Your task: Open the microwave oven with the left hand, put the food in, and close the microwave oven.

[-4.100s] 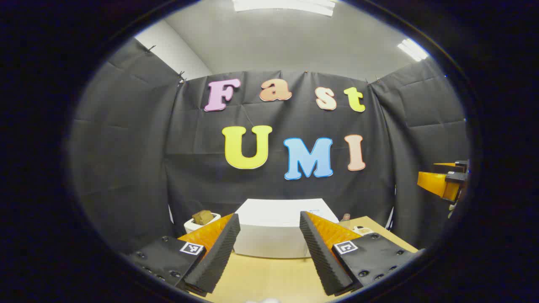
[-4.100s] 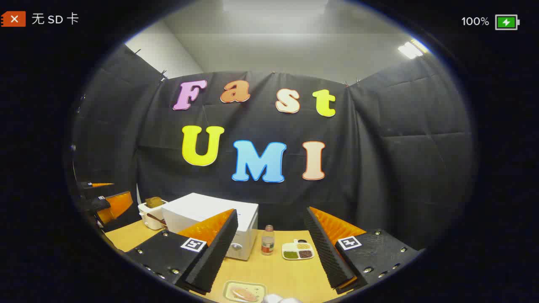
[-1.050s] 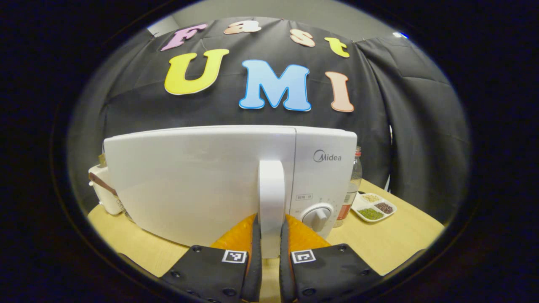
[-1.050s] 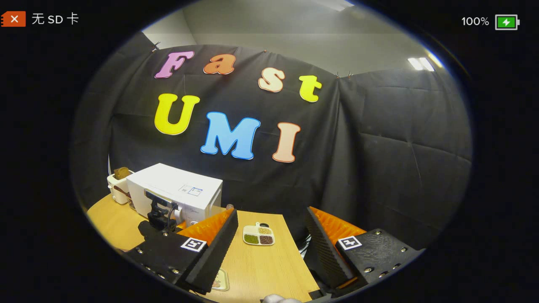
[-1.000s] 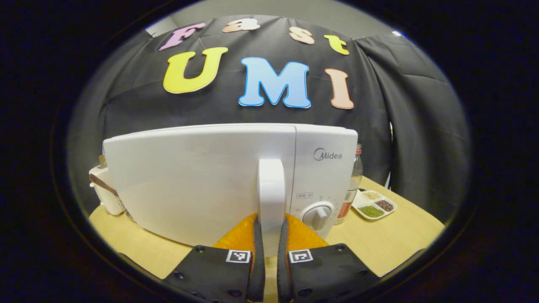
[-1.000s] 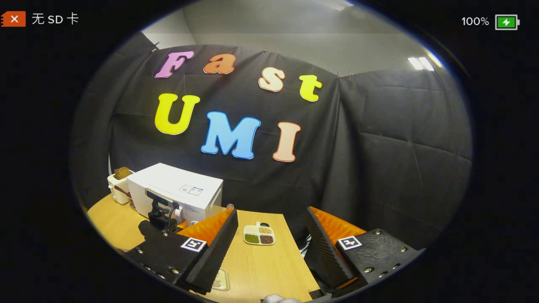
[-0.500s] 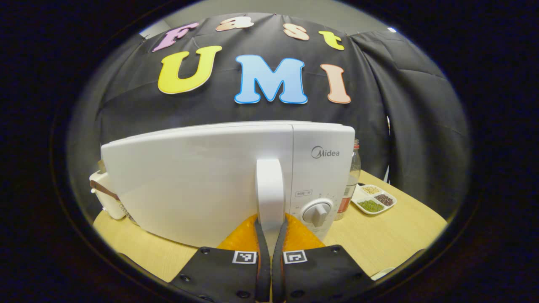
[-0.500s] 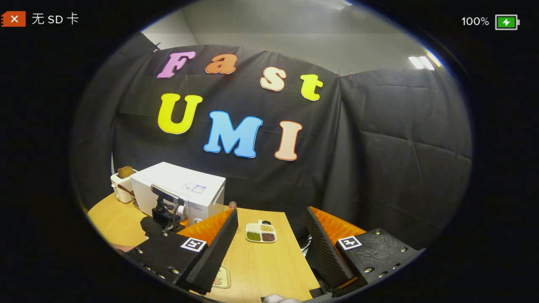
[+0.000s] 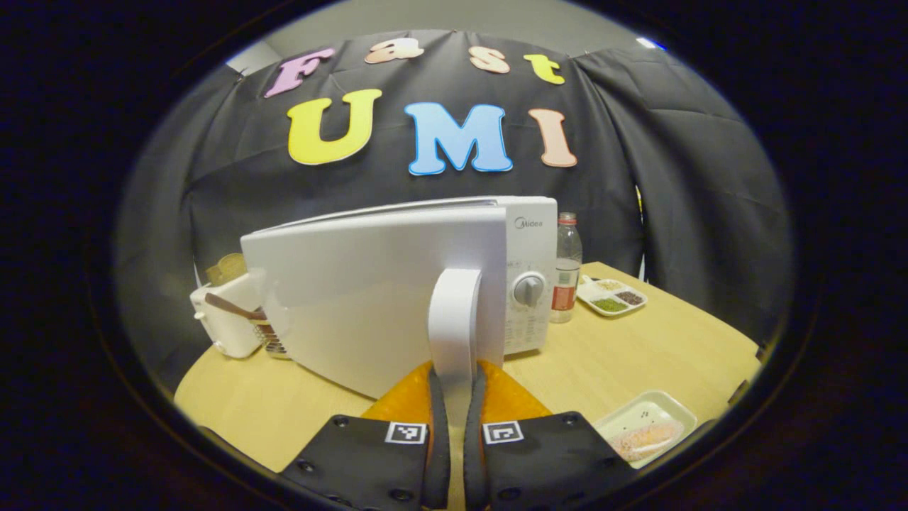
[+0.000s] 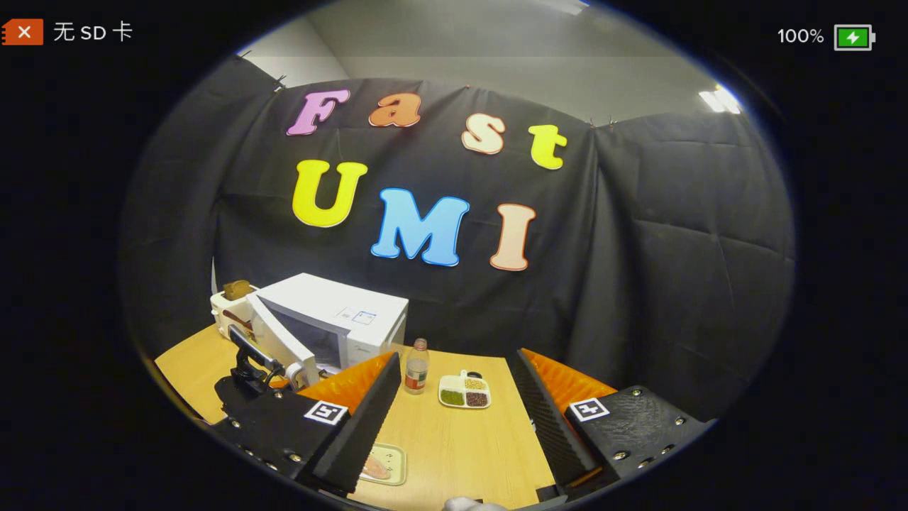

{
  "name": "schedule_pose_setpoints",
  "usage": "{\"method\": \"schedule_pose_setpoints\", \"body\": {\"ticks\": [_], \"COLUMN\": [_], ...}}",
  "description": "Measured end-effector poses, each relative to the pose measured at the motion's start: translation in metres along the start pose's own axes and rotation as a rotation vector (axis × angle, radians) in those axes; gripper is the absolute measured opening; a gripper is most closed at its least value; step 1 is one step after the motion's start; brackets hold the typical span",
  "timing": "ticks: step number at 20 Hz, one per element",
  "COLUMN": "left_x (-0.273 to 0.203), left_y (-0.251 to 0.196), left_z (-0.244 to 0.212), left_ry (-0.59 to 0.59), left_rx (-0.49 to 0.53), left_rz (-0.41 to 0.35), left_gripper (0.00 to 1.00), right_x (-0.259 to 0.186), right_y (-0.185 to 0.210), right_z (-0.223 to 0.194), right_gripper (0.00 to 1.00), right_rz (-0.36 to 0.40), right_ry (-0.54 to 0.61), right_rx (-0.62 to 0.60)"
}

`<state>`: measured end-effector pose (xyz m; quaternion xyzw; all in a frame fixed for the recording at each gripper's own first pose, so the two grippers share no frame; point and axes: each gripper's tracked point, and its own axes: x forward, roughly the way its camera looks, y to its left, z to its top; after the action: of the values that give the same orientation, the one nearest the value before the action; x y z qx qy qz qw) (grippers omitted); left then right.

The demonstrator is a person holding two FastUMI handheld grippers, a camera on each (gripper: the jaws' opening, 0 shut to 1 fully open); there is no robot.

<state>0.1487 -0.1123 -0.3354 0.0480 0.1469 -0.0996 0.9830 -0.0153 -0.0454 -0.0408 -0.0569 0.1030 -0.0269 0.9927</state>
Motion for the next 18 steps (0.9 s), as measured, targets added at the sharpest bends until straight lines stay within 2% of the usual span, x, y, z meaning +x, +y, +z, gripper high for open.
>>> {"method": "schedule_pose_setpoints", "body": {"ticks": [1, 2, 4, 5, 8, 9, 12, 17, 18], "left_x": [-0.006, -0.013, -0.024, -0.035, -0.053, -0.060, -0.091, -0.147, -0.159], "left_y": [0.003, 0.007, 0.025, 0.037, 0.059, 0.064, 0.087, 0.151, 0.166], "left_z": [-0.003, -0.005, -0.011, -0.008, -0.009, -0.013, -0.018, -0.022, -0.020], "left_ry": [0.006, 0.009, 0.016, 0.008, 0.006, 0.013, 0.006, 0.017, 0.016], "left_rx": [0.003, 0.003, 0.035, 0.050, 0.030, 0.039, 0.067, 0.062, 0.060], "left_rz": [0.006, 0.014, 0.075, 0.106, 0.106, 0.106, 0.138, 0.212, 0.233], "left_gripper": [0.17, 0.24, 0.31, 0.42, 0.95, 1.00, 0.97, 1.00, 0.94], "right_x": [-0.002, -0.003, -0.006, -0.007, -0.009, -0.009, -0.011, -0.011, -0.011], "right_y": [0.008, 0.016, 0.022, 0.024, 0.037, 0.042, 0.060, 0.098, 0.107], "right_z": [-0.001, 0.001, 0.003, 0.004, 0.004, 0.002, -0.003, -0.011, -0.013], "right_gripper": [0.98, 0.98, 0.98, 0.98, 0.98, 0.98, 0.98, 0.98, 0.98], "right_rz": [0.024, 0.046, 0.063, 0.068, 0.097, 0.105, 0.145, 0.220, 0.239], "right_ry": [0.005, 0.003, -0.009, -0.016, -0.025, -0.019, -0.006, 0.015, 0.020], "right_rx": [0.011, 0.013, -0.005, -0.010, -0.007, -0.005, 0.020, 0.054, 0.059]}}
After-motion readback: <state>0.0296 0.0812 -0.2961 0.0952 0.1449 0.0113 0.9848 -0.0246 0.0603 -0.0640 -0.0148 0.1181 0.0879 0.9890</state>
